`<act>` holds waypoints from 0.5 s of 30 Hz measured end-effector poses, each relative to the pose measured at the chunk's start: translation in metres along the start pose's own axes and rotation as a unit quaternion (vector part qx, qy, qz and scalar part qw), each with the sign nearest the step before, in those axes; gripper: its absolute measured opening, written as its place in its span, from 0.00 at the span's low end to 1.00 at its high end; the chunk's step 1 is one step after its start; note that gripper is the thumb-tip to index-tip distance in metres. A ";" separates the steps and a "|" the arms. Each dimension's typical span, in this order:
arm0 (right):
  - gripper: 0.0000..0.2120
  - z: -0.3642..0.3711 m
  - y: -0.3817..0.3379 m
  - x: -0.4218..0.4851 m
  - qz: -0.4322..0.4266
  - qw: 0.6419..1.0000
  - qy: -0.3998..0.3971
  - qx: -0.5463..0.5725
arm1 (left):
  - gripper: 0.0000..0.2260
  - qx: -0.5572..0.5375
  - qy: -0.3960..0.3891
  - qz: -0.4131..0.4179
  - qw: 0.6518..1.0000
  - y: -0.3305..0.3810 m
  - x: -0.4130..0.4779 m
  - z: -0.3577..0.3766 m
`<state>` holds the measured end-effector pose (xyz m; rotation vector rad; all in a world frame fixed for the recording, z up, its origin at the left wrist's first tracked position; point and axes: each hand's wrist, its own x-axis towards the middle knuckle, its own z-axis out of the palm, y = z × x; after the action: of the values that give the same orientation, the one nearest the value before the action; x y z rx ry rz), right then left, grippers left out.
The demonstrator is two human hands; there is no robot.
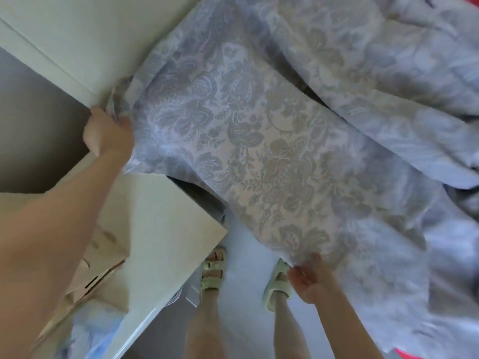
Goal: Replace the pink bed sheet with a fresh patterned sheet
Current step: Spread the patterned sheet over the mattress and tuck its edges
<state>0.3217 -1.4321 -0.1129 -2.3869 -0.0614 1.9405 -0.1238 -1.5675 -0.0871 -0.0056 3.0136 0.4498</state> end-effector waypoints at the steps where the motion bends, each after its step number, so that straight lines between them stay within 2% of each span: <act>1: 0.10 0.002 0.002 0.003 -0.009 1.000 0.016 0.016 | 0.18 -0.011 -0.003 0.011 1.000 -0.001 0.002 -0.001; 2: 0.13 -0.001 0.009 0.005 0.016 0.998 0.043 0.053 | 0.18 -0.021 -0.007 0.025 0.999 0.000 0.004 0.000; 5: 0.11 -0.007 0.013 0.004 0.038 0.990 0.057 0.120 | 0.19 -0.047 -0.010 0.043 0.998 0.000 0.006 -0.004; 10: 0.16 -0.016 0.012 -0.004 0.049 0.989 0.090 0.103 | 0.22 -0.091 -0.033 0.048 0.994 0.002 0.014 -0.007; 13: 0.09 -0.024 0.021 0.002 -0.026 0.987 0.104 0.117 | 0.22 -0.074 -0.017 0.066 0.995 -0.009 0.028 0.002; 15: 0.11 -0.035 0.028 0.004 -0.102 0.982 0.135 0.081 | 0.20 -0.046 -0.022 0.067 0.996 -0.007 0.023 -0.004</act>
<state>0.3566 -1.4604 -0.1112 -2.4029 -0.1235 1.4643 -0.1470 -1.5750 -0.0879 0.1980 2.9590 0.5932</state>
